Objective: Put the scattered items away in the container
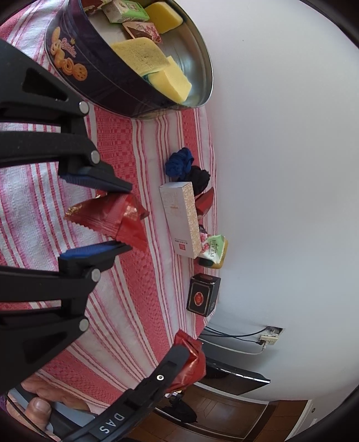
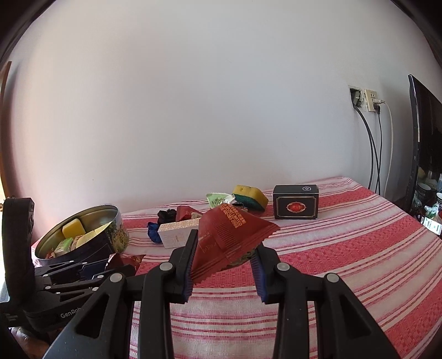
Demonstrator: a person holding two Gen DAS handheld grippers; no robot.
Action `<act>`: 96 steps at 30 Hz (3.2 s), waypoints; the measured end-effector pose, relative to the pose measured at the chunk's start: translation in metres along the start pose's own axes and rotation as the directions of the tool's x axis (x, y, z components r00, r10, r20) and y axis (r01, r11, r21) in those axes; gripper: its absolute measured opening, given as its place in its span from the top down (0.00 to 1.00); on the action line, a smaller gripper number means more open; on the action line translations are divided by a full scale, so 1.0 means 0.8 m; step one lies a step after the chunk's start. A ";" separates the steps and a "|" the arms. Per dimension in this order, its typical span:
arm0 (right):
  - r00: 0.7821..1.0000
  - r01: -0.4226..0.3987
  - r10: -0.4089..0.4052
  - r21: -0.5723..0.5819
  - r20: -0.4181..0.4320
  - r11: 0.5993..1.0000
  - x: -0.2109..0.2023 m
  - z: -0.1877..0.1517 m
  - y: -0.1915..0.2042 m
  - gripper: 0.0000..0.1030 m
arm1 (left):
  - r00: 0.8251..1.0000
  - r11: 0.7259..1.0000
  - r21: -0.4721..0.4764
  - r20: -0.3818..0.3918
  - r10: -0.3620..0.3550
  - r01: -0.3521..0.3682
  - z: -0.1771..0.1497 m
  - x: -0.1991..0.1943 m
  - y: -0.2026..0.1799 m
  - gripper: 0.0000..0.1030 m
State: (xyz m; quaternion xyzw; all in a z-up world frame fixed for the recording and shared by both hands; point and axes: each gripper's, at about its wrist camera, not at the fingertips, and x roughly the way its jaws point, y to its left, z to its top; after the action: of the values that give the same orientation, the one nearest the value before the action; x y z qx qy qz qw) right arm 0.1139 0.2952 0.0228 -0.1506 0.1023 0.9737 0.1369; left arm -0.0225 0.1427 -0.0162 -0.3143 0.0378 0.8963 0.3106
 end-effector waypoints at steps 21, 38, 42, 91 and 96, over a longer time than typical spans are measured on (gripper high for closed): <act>0.985 -0.169 0.168 -0.016 -0.040 0.986 -0.006 -0.014 0.079 0.64 | 0.998 0.984 -0.176 0.056 0.042 -0.031 -0.022 -0.065 0.075 0.67; 0.923 -0.381 0.375 -0.067 -0.084 0.922 0.009 -0.012 0.218 0.64 | 0.984 0.947 -0.312 0.128 0.124 -0.079 -0.039 -0.146 0.177 0.67; 0.904 -0.427 0.421 -0.080 -0.079 0.901 0.016 -0.003 0.253 0.64 | 0.976 0.941 -0.328 0.160 0.144 -0.085 -0.032 -0.165 0.198 0.67; 0.965 -0.251 0.257 -0.118 0.046 0.961 0.143 0.003 0.306 0.11 | 0.825 0.788 -0.329 0.046 0.563 -0.520 0.028 -0.072 0.308 0.00; 0.972 -0.227 0.232 -0.095 0.048 0.969 0.136 0.000 0.299 0.07 | 0.855 0.801 -0.334 -0.028 0.517 -0.496 0.026 -0.059 0.302 0.00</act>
State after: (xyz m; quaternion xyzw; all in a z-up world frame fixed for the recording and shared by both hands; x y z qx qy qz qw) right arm -0.0571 0.0959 0.0256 -0.1153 0.0716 0.9906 0.0196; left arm -0.1450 -0.0711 -0.0024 -0.3111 -0.0400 0.9495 0.0039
